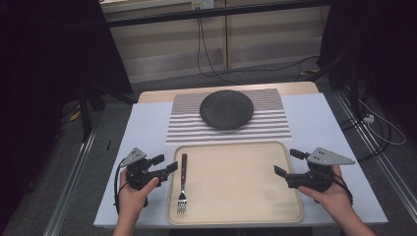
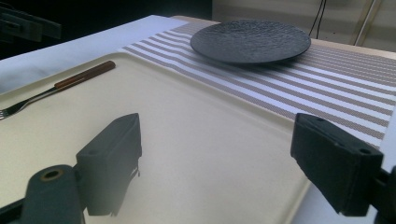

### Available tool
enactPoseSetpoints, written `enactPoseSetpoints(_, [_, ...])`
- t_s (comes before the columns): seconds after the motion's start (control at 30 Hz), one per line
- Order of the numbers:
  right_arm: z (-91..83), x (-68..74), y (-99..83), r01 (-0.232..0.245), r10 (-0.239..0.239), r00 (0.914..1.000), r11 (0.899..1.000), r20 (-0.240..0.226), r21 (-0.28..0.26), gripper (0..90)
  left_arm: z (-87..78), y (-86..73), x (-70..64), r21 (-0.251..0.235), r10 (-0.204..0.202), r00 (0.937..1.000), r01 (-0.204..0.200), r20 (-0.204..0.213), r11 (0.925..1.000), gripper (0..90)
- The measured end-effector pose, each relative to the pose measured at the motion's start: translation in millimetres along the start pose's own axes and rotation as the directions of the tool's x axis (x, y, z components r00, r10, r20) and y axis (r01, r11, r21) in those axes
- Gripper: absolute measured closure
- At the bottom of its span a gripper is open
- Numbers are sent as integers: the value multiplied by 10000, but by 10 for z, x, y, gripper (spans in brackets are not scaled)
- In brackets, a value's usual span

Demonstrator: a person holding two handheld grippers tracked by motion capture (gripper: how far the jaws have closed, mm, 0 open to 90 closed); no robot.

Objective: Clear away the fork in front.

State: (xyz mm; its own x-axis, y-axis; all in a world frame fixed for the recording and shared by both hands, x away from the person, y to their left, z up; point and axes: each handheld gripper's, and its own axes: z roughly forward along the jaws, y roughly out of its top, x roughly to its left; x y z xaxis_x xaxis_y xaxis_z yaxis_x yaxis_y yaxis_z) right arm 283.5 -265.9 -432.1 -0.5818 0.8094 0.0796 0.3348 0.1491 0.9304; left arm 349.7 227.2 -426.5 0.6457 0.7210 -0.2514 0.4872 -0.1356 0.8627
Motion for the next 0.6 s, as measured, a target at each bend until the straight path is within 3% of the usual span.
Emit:
enactPoseSetpoints(0.37, [-175, -86, -85, -52, 49, 9996, 9999, 265, 133, 162, -171, -87, 49, 100, 198, 9998, -197, -98, 9998, 214])
enactPoseSetpoints(0.6, [-216, -115, -128, -114, 108, 9993, 9998, 357, 160, 163, -226, -108, 36, 124, 361, 9993, -360, -72, 9993, 201])
